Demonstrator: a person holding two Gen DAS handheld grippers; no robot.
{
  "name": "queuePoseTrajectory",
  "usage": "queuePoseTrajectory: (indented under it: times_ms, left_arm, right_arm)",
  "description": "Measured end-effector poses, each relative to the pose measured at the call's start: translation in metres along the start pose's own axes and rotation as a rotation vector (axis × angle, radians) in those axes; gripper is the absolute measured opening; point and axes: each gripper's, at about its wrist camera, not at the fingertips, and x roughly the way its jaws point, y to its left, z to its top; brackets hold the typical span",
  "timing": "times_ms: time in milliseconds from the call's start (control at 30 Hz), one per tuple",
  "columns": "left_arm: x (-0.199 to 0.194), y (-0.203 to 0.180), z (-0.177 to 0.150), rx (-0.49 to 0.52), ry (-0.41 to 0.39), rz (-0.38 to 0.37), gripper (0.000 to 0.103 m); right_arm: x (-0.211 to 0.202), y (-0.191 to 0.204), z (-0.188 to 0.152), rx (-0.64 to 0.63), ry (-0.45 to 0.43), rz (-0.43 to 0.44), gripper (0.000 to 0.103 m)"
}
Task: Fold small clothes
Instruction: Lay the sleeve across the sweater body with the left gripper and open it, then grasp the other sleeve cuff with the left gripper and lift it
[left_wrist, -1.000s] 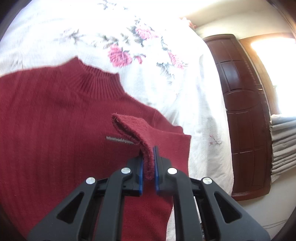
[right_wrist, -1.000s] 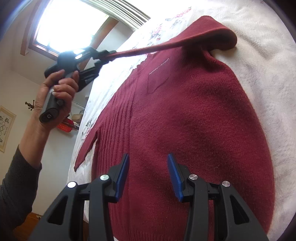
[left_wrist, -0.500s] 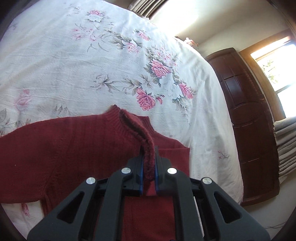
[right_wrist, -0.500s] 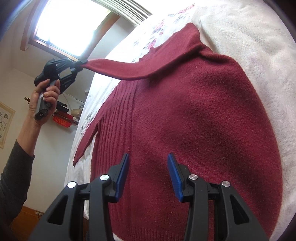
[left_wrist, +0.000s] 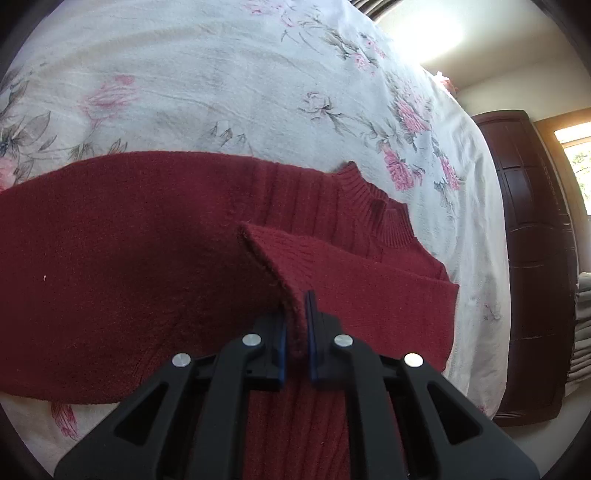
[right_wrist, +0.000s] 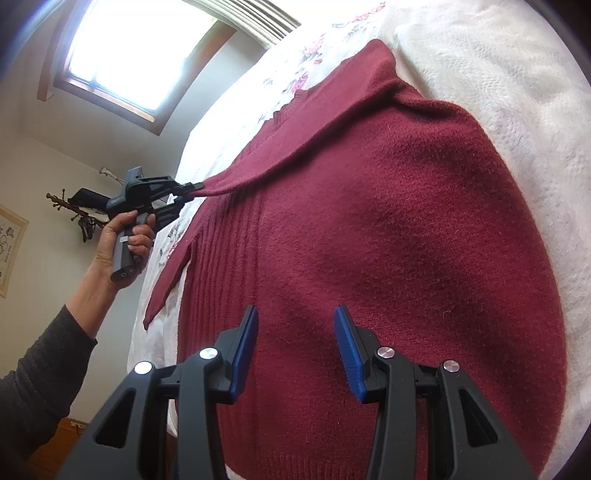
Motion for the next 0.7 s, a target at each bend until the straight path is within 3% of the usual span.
queuePoseTrajectory:
  times_ms: [233, 267, 333, 400, 500, 600, 700]
  left_arm:
    - [0.02, 0.018, -0.006, -0.013, 0.026, 0.105, 0.01]
    - [0.018, 0.018, -0.006, -0.012, 0.014, 0.139, 0.017]
    - [0.001, 0.013, -0.007, -0.014, -0.066, 0.215, 0.02]
    - [-0.021, 0.005, -0.012, -0.017, -0.155, 0.202, 0.026]
    - [-0.033, -0.012, -0.018, 0.003, -0.198, 0.086, 0.03]
    - [-0.01, -0.026, -0.022, 0.036, -0.124, 0.004, 0.033]
    - [0.018, -0.018, -0.023, 0.023, -0.073, 0.083, 0.032]
  right_arm:
    - [-0.001, 0.006, 0.002, -0.016, -0.005, 0.0, 0.044]
    - [-0.002, 0.007, 0.002, -0.015, -0.006, 0.001, 0.044]
    - [-0.003, 0.009, 0.002, -0.018, -0.009, 0.005, 0.044]
    - [-0.003, 0.009, 0.001, -0.018, -0.007, 0.011, 0.044]
    - [0.003, 0.012, -0.001, -0.017, 0.003, 0.022, 0.044]
    - [0.009, 0.017, -0.003, -0.018, 0.016, 0.033, 0.044]
    - [0.01, 0.023, -0.004, -0.031, 0.022, 0.038, 0.044]
